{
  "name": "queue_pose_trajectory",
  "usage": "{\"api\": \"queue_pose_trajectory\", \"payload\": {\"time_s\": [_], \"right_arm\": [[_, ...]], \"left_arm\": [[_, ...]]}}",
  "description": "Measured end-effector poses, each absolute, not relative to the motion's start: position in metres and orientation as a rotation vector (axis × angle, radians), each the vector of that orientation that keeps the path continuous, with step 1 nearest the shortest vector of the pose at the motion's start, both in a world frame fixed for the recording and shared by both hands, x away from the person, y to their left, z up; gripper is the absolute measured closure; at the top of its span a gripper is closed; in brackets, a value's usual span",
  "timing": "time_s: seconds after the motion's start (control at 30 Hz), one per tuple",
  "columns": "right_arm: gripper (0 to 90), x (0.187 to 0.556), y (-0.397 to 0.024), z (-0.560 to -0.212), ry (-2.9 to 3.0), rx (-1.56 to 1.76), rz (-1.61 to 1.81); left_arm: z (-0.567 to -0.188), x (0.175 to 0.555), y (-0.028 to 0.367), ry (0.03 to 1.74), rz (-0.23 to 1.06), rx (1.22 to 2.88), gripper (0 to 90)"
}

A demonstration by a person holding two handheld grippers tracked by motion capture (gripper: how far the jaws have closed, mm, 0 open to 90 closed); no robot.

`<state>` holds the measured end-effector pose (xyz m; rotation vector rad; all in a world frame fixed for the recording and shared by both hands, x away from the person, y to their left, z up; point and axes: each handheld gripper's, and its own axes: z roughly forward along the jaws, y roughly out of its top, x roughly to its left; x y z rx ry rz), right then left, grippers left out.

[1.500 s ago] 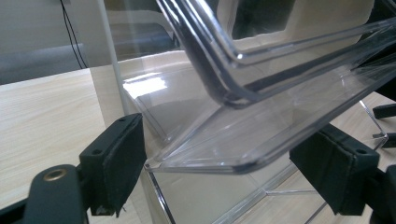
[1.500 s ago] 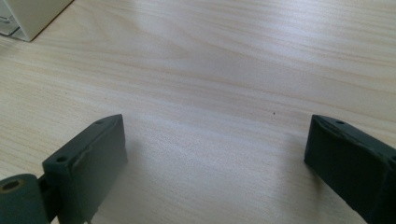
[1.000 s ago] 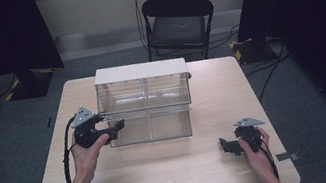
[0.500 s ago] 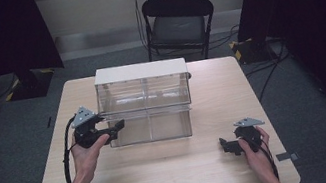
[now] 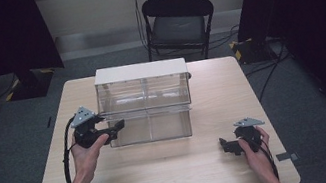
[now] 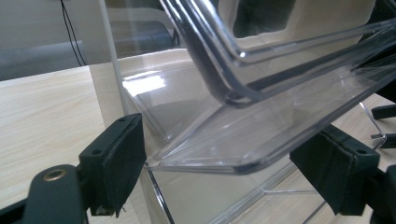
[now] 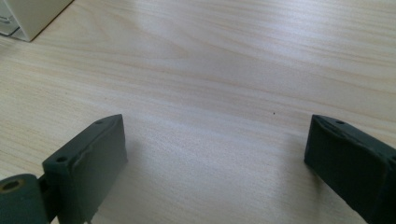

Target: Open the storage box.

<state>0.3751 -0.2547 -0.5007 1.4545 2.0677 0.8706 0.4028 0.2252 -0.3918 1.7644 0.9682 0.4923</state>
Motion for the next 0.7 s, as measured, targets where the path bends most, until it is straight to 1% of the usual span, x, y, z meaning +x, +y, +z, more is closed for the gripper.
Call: {"api": "queue_pose_trajectory", "payload": {"time_s": [0.7], "right_arm": [[5.0, 0.3751, -0.2545, -0.5007, 2.067, 1.456, 0.872]], "left_arm": [[-0.3915, 0.4026, 0.2252, 0.971, 0.491, 1.766, 18.4]]}}
